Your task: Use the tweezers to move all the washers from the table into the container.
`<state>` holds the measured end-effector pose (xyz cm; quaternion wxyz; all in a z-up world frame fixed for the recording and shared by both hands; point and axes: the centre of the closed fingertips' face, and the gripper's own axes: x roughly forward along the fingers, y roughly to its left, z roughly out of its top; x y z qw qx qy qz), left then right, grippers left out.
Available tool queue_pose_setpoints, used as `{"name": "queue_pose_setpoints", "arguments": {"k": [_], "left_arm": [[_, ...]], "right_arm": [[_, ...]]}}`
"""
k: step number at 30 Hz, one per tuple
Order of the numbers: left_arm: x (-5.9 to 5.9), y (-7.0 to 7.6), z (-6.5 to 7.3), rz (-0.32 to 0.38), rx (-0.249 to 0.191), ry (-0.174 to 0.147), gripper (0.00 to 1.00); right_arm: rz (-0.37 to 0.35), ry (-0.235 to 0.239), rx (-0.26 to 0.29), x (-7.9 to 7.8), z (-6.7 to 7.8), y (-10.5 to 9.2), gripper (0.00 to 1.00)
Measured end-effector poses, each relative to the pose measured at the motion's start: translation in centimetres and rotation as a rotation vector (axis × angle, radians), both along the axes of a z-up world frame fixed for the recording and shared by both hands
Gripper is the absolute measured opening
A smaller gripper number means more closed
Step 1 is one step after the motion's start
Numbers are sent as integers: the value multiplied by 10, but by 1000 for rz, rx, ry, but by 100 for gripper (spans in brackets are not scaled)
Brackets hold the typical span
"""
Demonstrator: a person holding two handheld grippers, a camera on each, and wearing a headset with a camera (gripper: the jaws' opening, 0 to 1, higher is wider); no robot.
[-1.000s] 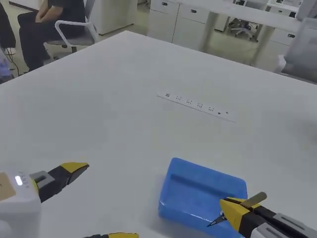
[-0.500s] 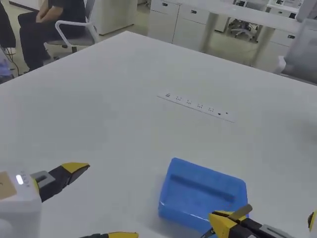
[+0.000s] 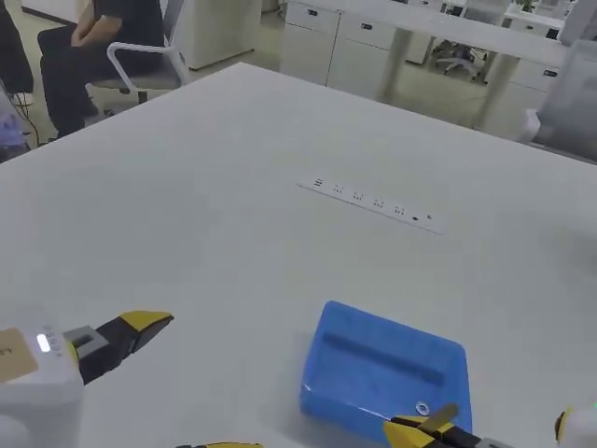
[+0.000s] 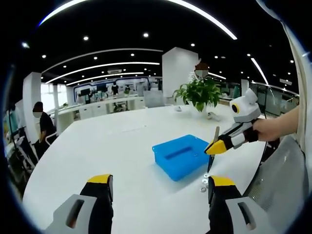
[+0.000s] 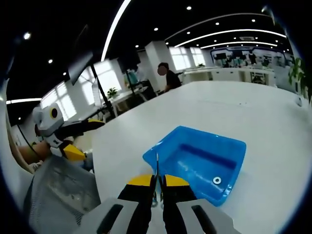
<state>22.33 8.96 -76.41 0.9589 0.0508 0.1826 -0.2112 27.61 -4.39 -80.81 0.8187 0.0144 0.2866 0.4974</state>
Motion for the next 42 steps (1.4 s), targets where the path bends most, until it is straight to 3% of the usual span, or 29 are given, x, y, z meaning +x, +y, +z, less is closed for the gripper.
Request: {"name": "queue_pose_setpoints", "arguments": {"k": [9,23,32,36,42], "left_arm": [[0,1,-1,-1,3,1,81],[0,1,-3,-3,6,7,80],[0,2,-4,-4,13,7,79],[-1,2,-4,-6,14,7,79],[0,1,-4,-7,15,6,79]], "right_arm": [[30,-21,-50,-2,-11,2,3],[48,-28,-75,-5,-19,3,4],[177,-148,-142,-18,-18,12,4],[246,-235,-218,-23,-22,14,4],[260,-249,-226,-24,-23,13,3]]}}
